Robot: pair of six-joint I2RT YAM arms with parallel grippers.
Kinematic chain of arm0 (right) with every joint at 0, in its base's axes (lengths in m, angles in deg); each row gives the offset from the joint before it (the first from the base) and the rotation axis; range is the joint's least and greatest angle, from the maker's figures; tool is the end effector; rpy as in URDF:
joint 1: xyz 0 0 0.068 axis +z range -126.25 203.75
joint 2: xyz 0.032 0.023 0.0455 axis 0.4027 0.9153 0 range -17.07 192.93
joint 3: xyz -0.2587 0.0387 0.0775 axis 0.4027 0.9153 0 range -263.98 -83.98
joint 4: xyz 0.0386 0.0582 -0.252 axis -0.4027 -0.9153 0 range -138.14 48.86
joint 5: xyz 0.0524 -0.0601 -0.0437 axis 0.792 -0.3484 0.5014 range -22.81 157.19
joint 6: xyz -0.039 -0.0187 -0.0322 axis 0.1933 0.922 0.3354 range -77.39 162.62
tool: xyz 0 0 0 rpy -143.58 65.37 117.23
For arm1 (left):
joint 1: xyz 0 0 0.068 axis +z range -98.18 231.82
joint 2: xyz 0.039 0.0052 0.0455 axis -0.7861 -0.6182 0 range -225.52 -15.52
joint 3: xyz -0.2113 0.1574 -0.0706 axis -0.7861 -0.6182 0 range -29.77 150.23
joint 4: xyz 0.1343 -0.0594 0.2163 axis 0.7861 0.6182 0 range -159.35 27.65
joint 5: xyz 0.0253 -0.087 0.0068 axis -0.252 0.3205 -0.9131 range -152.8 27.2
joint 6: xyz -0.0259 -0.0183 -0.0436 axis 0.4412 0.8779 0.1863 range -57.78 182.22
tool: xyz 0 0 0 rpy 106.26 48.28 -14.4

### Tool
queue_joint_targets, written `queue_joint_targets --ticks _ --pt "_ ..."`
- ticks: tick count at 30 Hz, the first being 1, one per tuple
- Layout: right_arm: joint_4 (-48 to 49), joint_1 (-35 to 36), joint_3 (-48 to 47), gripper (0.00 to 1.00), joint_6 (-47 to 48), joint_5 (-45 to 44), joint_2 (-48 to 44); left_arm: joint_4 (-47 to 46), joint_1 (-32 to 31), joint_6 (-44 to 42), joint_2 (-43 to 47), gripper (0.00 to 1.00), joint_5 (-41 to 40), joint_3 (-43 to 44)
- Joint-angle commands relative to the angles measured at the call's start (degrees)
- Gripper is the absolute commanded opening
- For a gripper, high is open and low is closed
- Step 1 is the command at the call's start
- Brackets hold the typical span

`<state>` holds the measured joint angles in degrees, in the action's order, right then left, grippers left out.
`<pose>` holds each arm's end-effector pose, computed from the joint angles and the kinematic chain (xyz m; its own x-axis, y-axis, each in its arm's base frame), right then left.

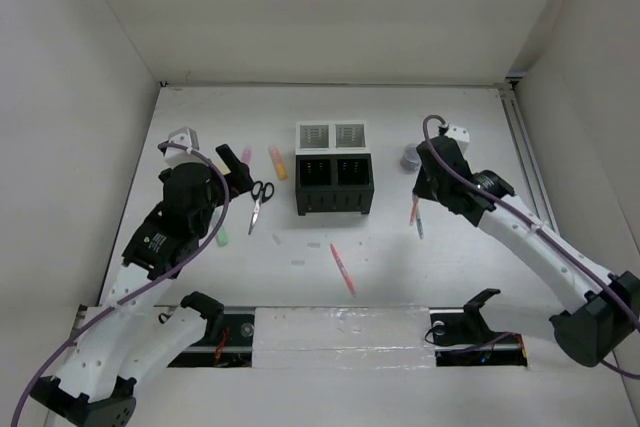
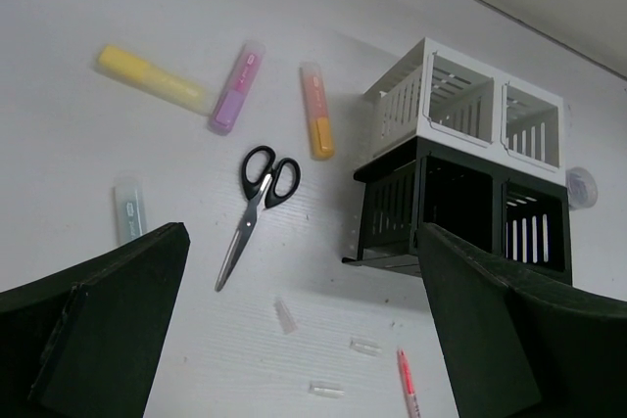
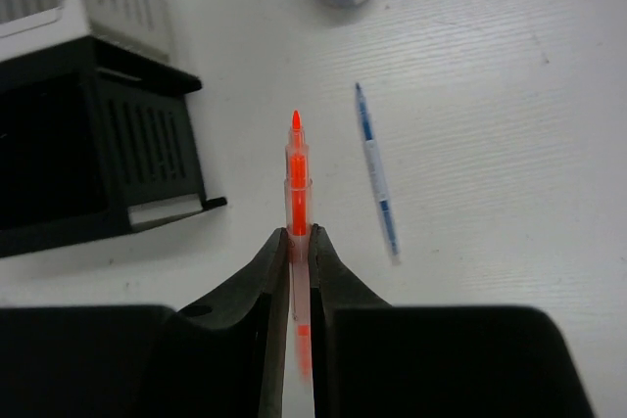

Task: Sort the stationery into containers
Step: Grab a piece of stationery with the left arm

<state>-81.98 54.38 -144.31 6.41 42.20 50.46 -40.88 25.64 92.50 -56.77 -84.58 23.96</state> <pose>0.2148 0.1098 0.3073 -0.6455 0.2399 -0.7251 0.2014 0.9692 0.1415 0.1411 -0.0546 0.3696 -0.2587 -0.3946 -0.8817 -0.0472 0.9168 -0.3964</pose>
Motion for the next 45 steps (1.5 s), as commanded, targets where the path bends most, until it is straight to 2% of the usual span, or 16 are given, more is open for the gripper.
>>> queue_joint_targets --ticks 1,3,6,9,11,15,22,32,38,42,45 --pt "2.60 4.69 -2.51 0.00 1.66 0.21 -3.97 0.79 -0.19 1.79 -0.32 1.00 0.07 2.78" --pt "6.54 8.89 -1.19 0.00 5.78 3.26 -7.57 0.80 -0.19 2.59 -0.32 1.00 0.77 2.78" --pt "9.37 10.68 0.74 0.00 10.34 8.27 -9.51 0.80 -0.19 4.16 -0.32 1.00 3.57 2.78" --pt "14.54 12.16 4.34 0.00 15.26 20.04 -12.05 -0.68 -0.19 4.17 -0.32 1.00 7.27 3.31" --pt "21.39 12.78 8.45 0.00 16.25 29.07 -13.64 -2.27 -0.19 4.17 -0.32 1.00 11.66 3.31" --pt "31.16 15.06 13.91 0.00 17.84 39.22 -16.37 -5.26 -0.19 2.95 -0.84 1.00 17.64 3.92" --pt "35.39 18.32 15.07 0.00 20.74 42.65 -15.76 -10.44 -0.19 1.71 -2.87 1.00 27.66 5.42" --pt "43.39 18.32 17.88 0.00 21.88 48.55 -14.62 -19.23 -0.19 2.76 -4.54 1.00 40.49 3.83" --pt "44.44 18.32 17.88 0.00 19.51 47.49 -15.41 -21.96 -0.19 2.76 -4.54 1.00 47.00 3.31" --pt "45.85 18.32 18.41 0.00 15.38 40.65 -18.04 -25.12 -0.19 3.82 -3.92 1.00 49.47 0.85" --pt "45.85 18.32 17.71 0.00 13.80 38.97 -17.17 -28.64 -0.19 5.40 -3.39 1.00 52.18 -1.60"
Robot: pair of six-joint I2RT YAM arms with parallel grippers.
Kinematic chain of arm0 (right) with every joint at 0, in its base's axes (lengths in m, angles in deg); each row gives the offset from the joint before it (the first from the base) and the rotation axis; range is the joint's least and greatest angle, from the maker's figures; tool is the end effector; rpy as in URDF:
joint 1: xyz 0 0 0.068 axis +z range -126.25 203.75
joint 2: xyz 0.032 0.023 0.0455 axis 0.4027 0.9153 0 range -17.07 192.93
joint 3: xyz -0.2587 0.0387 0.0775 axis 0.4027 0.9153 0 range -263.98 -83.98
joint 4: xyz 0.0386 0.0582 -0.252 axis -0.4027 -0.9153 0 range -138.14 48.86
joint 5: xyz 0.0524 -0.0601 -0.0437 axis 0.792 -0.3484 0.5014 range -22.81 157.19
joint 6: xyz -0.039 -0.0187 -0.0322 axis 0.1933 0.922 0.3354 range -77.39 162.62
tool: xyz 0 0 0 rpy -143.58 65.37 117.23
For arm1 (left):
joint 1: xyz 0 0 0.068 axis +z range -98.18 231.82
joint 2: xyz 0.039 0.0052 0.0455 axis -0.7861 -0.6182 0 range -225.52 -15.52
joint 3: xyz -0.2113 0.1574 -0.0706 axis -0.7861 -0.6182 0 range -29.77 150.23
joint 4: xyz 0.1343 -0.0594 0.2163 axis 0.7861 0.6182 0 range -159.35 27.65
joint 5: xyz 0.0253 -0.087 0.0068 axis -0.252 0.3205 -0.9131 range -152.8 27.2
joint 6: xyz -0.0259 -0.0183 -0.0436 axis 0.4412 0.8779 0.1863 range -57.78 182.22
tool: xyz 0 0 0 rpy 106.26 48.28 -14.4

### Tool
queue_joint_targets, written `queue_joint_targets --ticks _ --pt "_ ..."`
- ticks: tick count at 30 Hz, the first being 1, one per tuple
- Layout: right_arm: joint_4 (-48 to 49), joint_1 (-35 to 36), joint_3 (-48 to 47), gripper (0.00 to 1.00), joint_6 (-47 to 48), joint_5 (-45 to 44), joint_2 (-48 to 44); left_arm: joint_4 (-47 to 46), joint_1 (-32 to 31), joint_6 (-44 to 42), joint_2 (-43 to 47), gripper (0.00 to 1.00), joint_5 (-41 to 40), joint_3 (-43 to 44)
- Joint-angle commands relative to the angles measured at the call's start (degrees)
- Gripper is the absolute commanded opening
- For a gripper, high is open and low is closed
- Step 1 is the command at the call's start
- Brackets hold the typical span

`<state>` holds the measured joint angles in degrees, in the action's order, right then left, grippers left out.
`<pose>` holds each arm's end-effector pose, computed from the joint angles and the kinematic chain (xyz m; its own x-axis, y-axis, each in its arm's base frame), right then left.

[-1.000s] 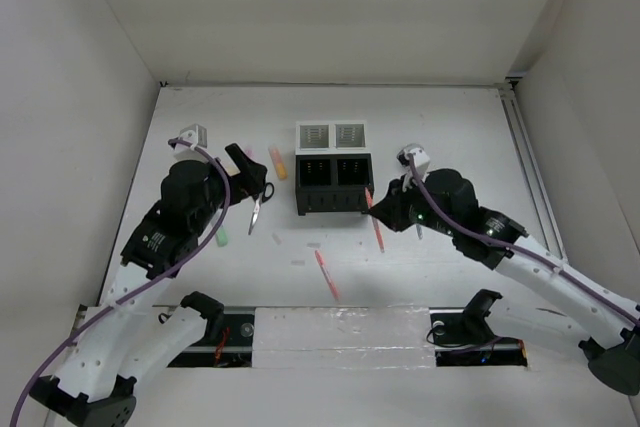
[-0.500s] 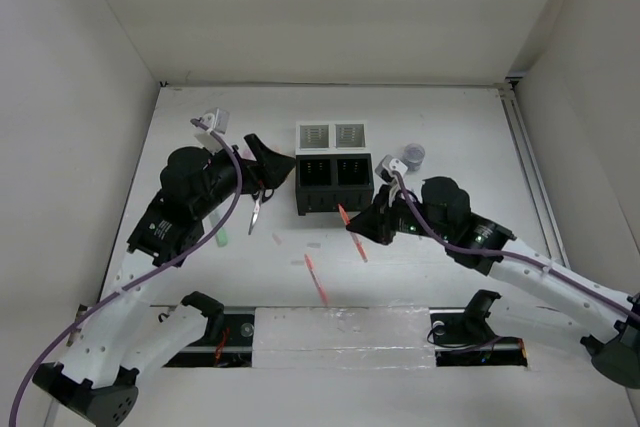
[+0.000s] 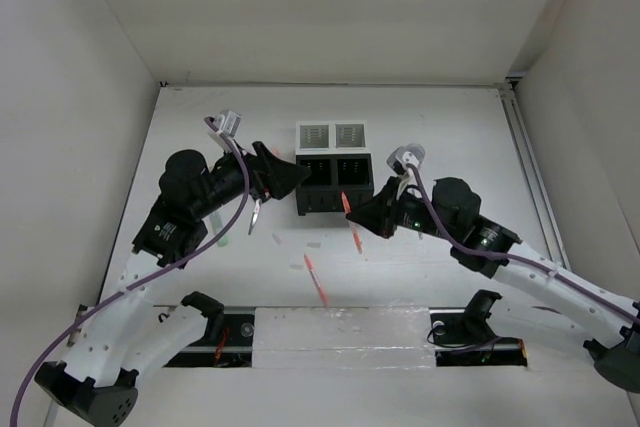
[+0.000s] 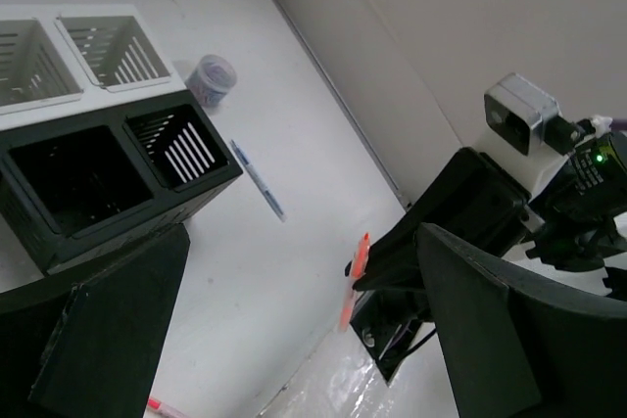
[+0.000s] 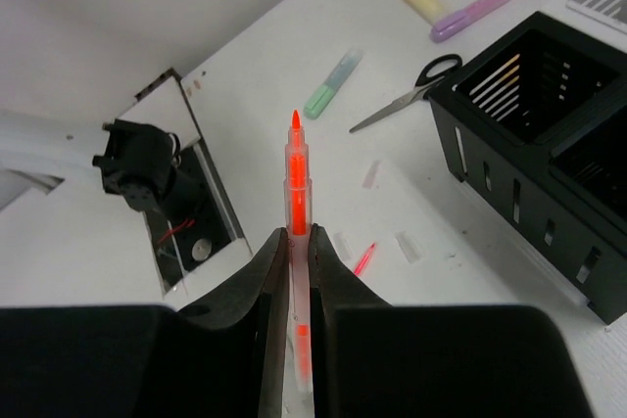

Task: Sort the stationery into containers
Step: Grab a piece of stationery with the left arm

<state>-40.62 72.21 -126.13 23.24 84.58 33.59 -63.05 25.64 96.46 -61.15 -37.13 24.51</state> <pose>0.1318 0.1649 0.3257 -0.3890 0.0383 -0.9204 -0.8285 0.4224 0.3677 0.1499 -0.0908 0.4027 -0.4119 -0.3626 -0.8360 0.6706 0.5006 -0.5475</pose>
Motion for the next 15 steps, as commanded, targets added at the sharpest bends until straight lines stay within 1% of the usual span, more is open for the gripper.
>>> queue_joint_targets --ticks 1,4,6,9,10,12,13,14,15 --pt "4.50 0.49 -1.00 0.00 -3.04 -3.41 0.23 -7.09 -0.19 2.05 0.98 1.00 4.74 -2.68" --pt "5.29 0.49 -1.61 0.00 -4.18 -2.80 0.85 -7.80 -0.19 2.06 0.98 0.99 5.53 -3.22" --pt "5.29 0.49 -1.62 0.00 -4.71 -3.32 1.38 -6.31 -0.19 1.45 0.98 0.99 4.65 -3.22" --pt "5.29 0.49 -1.62 0.00 -4.71 -4.02 3.04 -4.73 -0.19 1.44 2.29 1.00 -0.25 -3.22" --pt "4.50 0.49 -1.62 0.00 -4.71 -4.55 3.74 -2.29 -0.19 1.97 2.30 1.00 -5.67 -2.61" --pt "0.03 1.01 -3.63 0.00 -4.01 -7.00 4.98 2.02 -0.19 4.67 2.30 1.00 -12.45 -1.20" --pt "-1.64 1.01 -3.64 0.00 -3.48 -8.41 5.50 6.83 -0.19 5.83 2.30 1.00 -15.88 -1.20" --pt "-4.01 1.62 -4.25 0.00 -3.48 -9.99 5.51 8.97 -0.19 6.80 1.77 1.00 -21.48 -0.41" --pt "-4.99 1.63 -4.26 0.00 -3.48 -12.53 4.90 10.73 -0.19 7.85 1.77 1.00 -23.89 -0.40"
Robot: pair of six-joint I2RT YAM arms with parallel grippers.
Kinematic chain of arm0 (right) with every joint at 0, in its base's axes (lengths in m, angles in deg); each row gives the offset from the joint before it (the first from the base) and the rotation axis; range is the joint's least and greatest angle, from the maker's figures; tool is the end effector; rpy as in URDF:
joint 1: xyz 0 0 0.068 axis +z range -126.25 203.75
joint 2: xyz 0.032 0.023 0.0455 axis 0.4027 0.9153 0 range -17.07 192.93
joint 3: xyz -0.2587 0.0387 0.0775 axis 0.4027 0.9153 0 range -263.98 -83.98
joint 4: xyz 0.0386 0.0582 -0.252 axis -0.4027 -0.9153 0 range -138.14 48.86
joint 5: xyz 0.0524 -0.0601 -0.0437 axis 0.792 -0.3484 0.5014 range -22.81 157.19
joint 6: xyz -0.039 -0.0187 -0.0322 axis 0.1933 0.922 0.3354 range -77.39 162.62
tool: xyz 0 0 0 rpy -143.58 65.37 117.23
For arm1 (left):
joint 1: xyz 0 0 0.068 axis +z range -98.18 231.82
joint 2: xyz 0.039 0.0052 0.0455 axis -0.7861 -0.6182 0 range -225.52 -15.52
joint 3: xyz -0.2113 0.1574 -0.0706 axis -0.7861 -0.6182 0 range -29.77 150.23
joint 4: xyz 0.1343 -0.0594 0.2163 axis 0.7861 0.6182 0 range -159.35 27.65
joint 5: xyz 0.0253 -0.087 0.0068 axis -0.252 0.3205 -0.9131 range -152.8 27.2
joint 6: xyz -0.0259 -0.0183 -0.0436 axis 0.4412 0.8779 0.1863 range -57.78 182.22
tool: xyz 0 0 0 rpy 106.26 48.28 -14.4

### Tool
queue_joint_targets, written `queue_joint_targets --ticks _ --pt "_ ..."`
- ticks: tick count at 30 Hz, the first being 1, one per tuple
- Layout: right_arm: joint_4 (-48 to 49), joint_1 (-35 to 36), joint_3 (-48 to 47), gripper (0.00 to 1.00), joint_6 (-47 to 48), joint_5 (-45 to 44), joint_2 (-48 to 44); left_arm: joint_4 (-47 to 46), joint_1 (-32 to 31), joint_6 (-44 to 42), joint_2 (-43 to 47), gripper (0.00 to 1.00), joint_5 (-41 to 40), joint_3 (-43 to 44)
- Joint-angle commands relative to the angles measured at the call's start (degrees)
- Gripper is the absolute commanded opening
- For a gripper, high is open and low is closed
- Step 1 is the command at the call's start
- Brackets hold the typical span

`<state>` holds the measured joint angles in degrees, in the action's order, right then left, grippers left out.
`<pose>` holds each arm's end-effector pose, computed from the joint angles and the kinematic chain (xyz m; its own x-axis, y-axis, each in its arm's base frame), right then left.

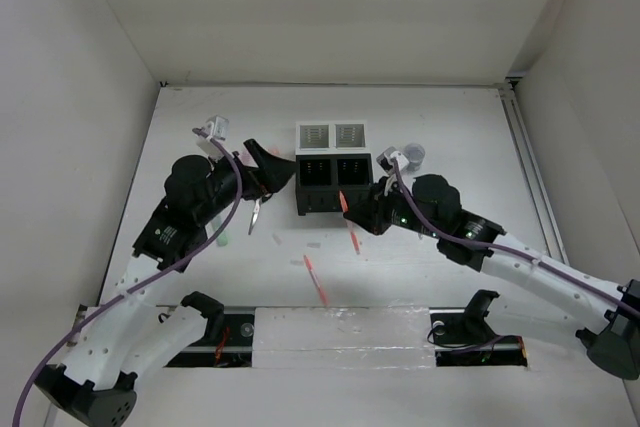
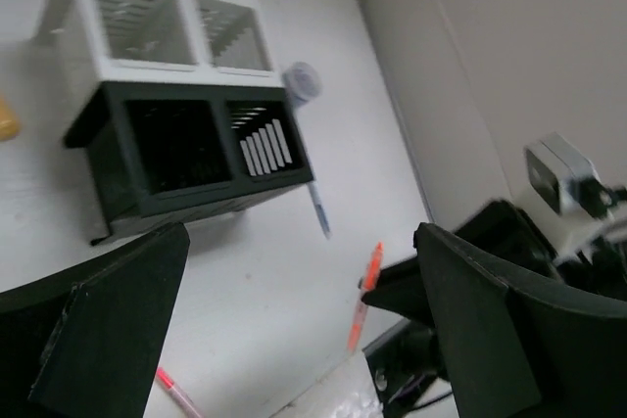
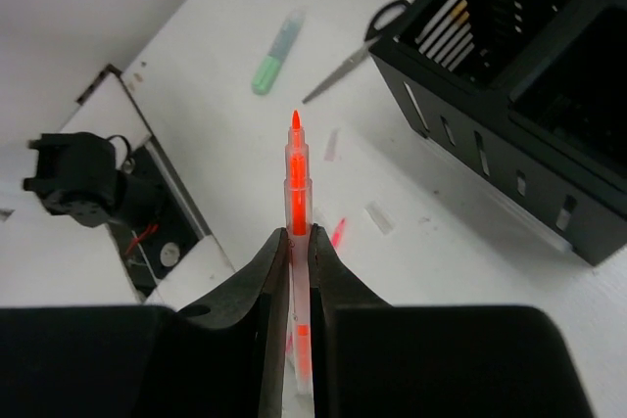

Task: Sort the stationery into containers
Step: Grab a piece of stationery with the left arm

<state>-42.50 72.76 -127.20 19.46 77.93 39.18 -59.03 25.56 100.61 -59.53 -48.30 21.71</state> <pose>0.1466 0.1789 0.3091 -0.4880 0.0274 -0.8724 -0.7267 0.5409 0.4235 0.1518 -0.0848 0.3828 -0.4402 -0.4532 -0.7751 0.4839 0.6074 -0.6300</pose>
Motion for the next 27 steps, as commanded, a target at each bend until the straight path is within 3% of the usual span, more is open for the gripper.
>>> queue_joint_targets --ticks 1,4,12,18,27 --pt "-4.07 1.08 -3.18 0.00 0.31 -6.87 -1.49 8.55 -0.11 6.58 0.15 1.00 -15.27 2.39" --pt "-8.64 1.08 -5.45 0.00 0.31 -10.56 -2.11 16.10 -0.11 12.82 -0.46 1.00 -25.54 0.03" --pt "-19.72 5.57 -12.15 0.00 0.31 -22.16 -1.58 17.36 -0.11 14.17 -11.25 1.00 -23.64 -3.05" --pt "-23.42 6.09 -12.76 0.00 -0.22 -22.78 -5.53 17.36 -0.11 21.53 -10.75 0.97 -26.01 -8.24" --pt "-25.00 6.62 -10.84 0.00 0.31 -21.12 -8.52 14.38 -0.11 23.92 -17.07 0.91 -24.35 -12.89"
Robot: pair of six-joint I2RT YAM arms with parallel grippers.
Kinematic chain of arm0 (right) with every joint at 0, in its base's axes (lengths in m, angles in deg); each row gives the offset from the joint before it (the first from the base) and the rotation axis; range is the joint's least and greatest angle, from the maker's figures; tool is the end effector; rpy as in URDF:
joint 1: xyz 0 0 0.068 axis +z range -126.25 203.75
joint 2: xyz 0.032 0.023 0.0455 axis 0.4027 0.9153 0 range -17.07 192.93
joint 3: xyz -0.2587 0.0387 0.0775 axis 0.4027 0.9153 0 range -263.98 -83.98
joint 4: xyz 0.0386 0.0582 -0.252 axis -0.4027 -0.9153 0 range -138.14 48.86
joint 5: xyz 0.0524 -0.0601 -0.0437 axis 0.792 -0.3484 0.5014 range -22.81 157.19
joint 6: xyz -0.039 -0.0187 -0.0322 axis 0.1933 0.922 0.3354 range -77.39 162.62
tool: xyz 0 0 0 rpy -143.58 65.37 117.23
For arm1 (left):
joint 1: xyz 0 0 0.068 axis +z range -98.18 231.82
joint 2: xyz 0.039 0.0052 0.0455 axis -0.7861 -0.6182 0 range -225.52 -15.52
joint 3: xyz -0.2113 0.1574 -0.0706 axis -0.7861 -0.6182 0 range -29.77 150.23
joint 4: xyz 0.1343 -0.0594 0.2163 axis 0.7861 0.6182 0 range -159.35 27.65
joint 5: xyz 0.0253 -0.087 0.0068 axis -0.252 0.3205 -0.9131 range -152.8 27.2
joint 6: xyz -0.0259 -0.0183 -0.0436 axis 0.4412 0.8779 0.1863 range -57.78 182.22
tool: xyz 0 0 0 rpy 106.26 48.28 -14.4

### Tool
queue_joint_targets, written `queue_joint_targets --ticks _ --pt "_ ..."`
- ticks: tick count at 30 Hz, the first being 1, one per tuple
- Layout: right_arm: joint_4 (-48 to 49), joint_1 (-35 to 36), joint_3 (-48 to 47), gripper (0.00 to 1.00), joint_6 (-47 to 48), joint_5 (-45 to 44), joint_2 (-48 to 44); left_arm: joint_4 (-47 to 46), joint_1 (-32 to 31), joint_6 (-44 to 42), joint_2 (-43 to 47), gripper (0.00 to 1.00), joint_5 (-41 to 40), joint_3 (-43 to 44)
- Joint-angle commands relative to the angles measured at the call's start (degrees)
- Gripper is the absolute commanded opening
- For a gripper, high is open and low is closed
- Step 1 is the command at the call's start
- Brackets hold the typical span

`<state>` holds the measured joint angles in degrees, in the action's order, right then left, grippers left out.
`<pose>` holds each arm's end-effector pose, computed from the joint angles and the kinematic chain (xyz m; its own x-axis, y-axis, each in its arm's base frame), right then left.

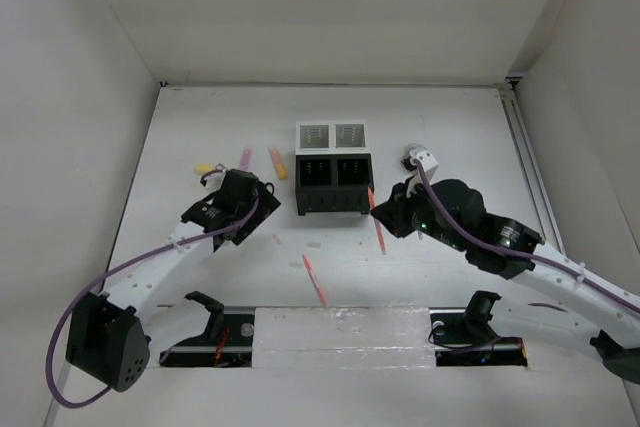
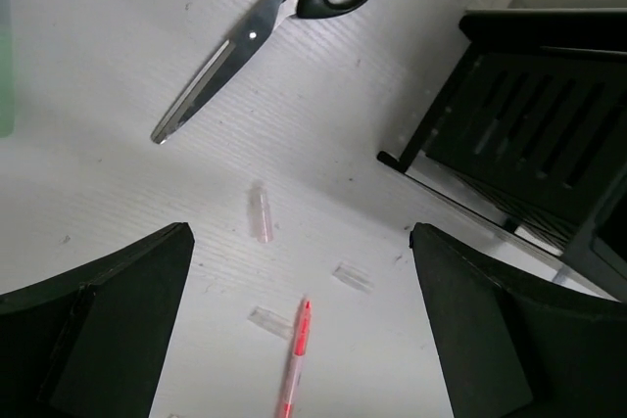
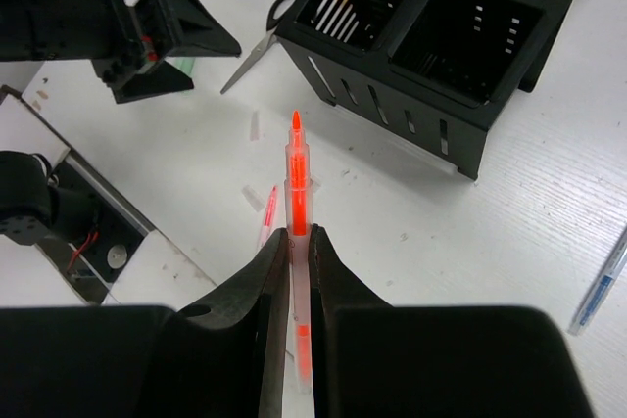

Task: Sort the stationery into containers
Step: Grab a piece of stationery with the left arm

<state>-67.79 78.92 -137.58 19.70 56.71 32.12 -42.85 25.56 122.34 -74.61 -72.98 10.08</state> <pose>0.1127 0.1507 0.3507 -0.4759 -0.0136 -0.8794 -0.5708 0.7655 0.2970 0.1926 -0.0879 0.2378 -0.6017 -0.6548 -0.4574 -0.3950 0.7417 -0.5421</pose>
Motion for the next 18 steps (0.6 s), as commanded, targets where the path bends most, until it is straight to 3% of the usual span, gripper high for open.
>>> queue_joint_targets --ticks 1,6,12,13,18 --pt "0.81 0.46 0.07 0.00 0.59 0.81 -1.46 -1.80 -0.11 2.20 -2.60 0.91 0.33 -1.27" --pt "1.34 0.46 1.39 0.00 1.12 1.87 -1.99 -4.08 -0.11 3.34 -5.42 0.90 0.86 -2.41" --pt "1.34 0.46 1.40 0.00 1.65 3.01 -2.52 -6.11 -0.11 3.87 -9.37 0.79 1.39 -3.03" --pt "1.34 0.46 1.40 0.00 2.17 3.53 -2.52 -6.11 -1.59 4.48 -10.86 0.74 1.39 -3.03" --pt "1.87 0.46 1.92 0.00 2.17 3.54 -3.66 -2.60 -7.49 8.09 -16.14 0.73 -3.71 1.27"
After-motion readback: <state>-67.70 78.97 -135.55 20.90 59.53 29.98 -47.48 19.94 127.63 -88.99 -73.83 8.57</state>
